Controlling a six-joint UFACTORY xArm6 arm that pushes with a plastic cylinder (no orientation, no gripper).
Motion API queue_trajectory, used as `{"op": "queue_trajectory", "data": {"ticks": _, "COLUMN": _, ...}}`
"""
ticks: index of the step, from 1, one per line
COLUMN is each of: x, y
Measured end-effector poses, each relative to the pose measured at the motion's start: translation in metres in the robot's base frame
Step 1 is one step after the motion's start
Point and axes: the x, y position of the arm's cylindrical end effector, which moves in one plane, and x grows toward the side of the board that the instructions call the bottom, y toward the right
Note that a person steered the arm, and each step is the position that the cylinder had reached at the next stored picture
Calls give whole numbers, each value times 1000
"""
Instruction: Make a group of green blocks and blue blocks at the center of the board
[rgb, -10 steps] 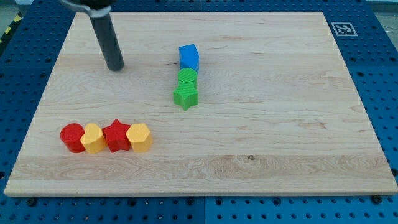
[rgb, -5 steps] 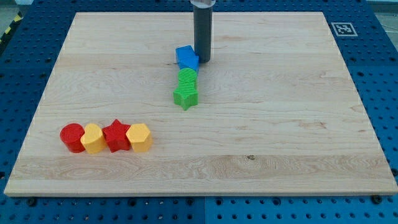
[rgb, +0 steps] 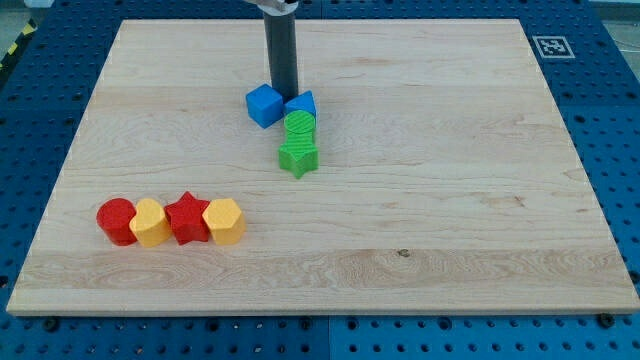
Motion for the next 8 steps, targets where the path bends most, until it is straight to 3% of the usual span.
{"op": "queue_trajectory", "data": {"ticks": 2, "x": -35, "y": -1}}
{"op": "queue_trajectory", "data": {"ticks": 5, "x": 26, "y": -22}}
{"op": "queue_trajectory", "data": {"ticks": 6, "x": 17, "y": -36}}
{"op": "queue_trajectory", "data": {"ticks": 8, "x": 51, "y": -95}}
